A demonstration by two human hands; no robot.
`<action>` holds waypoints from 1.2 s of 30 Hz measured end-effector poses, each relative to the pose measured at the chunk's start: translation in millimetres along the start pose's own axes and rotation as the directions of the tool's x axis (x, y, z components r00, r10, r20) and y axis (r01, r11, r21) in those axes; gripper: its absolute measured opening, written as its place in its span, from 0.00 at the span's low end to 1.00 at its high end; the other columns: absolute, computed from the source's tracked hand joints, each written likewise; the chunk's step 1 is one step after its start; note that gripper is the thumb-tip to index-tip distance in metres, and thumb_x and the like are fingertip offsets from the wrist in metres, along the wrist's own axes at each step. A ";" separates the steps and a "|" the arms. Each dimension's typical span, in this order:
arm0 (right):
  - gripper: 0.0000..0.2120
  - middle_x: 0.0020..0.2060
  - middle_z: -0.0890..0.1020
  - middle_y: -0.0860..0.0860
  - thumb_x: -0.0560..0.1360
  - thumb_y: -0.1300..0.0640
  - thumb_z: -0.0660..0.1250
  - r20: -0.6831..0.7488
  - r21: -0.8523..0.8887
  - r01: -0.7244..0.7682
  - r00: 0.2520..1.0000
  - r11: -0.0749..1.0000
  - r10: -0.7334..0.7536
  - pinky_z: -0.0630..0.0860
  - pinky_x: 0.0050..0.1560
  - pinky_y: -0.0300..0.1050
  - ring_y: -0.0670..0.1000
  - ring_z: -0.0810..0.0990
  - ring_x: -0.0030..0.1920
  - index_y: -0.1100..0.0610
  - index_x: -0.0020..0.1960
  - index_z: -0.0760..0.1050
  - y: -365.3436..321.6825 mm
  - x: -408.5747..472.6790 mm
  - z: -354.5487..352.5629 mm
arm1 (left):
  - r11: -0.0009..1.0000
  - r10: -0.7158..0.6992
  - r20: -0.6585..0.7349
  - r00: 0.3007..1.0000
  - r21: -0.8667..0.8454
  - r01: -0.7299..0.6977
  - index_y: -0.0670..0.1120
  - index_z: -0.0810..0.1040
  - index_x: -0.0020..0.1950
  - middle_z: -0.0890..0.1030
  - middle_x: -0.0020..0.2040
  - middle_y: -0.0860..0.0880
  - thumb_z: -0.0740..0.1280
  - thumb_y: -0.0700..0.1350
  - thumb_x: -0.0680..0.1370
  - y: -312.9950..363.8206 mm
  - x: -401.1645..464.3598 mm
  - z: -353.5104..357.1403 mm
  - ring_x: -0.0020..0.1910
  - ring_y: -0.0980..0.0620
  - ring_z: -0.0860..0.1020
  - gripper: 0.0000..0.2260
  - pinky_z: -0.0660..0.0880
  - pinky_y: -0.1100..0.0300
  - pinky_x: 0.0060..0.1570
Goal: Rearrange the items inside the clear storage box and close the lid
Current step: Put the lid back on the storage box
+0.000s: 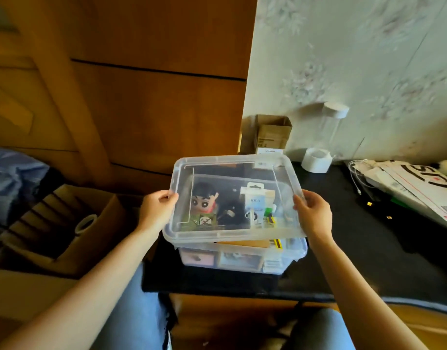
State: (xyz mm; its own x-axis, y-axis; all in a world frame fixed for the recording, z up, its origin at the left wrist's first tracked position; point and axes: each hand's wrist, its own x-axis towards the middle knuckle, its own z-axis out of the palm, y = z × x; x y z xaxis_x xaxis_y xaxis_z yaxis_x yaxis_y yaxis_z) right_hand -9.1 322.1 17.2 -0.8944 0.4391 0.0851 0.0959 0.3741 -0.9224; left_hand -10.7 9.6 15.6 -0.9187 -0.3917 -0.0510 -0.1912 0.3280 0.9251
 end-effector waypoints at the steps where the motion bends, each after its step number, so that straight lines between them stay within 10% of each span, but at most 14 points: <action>1: 0.11 0.38 0.79 0.44 0.77 0.54 0.63 -0.011 -0.033 -0.016 1.000 0.999 0.015 0.68 0.30 0.34 0.41 0.77 0.35 0.53 0.58 0.77 1.4 -0.4 1.2 | 0.998 0.019 -0.004 1.000 0.056 -0.019 0.49 0.77 0.40 0.78 0.39 0.48 0.66 0.45 0.78 -4.1 0.7 1.8 0.40 0.50 0.75 0.07 0.71 0.58 0.43; 19: 0.11 0.35 0.79 0.56 0.75 0.54 0.62 0.000 -0.460 -0.062 0.998 0.886 0.070 0.66 0.28 0.39 0.53 0.75 0.31 0.60 0.41 0.77 28.9 -4.1 -3.5 | 0.773 0.209 0.077 0.975 0.597 -0.213 0.44 0.78 0.41 0.79 0.45 0.41 0.61 0.48 0.80 -9.5 4.9 18.8 0.40 0.44 0.77 0.12 0.73 0.55 0.35; 25: 0.06 0.32 0.76 0.50 0.75 0.54 0.63 0.016 -0.455 -0.067 0.996 0.888 0.084 0.70 0.30 0.42 0.47 0.73 0.30 0.56 0.43 0.75 33.8 -2.5 0.3 | 0.788 0.151 0.072 0.986 0.593 -0.164 0.46 0.79 0.56 0.77 0.55 0.43 0.62 0.48 0.80 -12.7 12.1 19.1 0.48 0.45 0.78 0.11 0.73 0.57 0.38; 31: 0.25 0.69 0.67 0.56 0.75 0.57 0.64 0.130 -0.520 0.008 0.989 0.854 0.070 0.68 0.63 0.54 0.59 0.66 0.67 0.55 0.71 0.64 26.8 17.7 2.3 | 0.773 0.197 0.151 0.969 0.584 -0.248 0.47 0.64 0.74 0.66 0.69 0.44 0.62 0.44 0.79 -13.4 25.0 25.8 0.64 0.44 0.71 0.22 0.72 0.51 0.61; 36: 0.27 0.76 0.55 0.50 0.79 0.47 0.57 0.286 -0.580 0.236 0.955 0.780 -0.077 0.56 0.72 0.58 0.55 0.52 0.75 0.51 0.76 0.54 16.0 39.3 23.8 | 0.661 0.266 0.362 0.893 0.606 -0.442 0.49 0.54 0.78 0.52 0.78 0.51 0.55 0.49 0.82 -0.3 42.1 45.1 0.76 0.50 0.52 0.24 0.54 0.45 0.72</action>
State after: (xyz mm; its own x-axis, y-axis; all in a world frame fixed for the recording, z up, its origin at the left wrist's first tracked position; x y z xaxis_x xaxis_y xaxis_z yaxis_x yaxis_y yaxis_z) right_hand -53.1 325.9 -3.2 -0.9865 0.1573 0.0447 0.1168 0.8692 -0.4805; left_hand -64.9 31.8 -3.8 -0.9967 0.0483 0.0649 0.0706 0.9109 0.4065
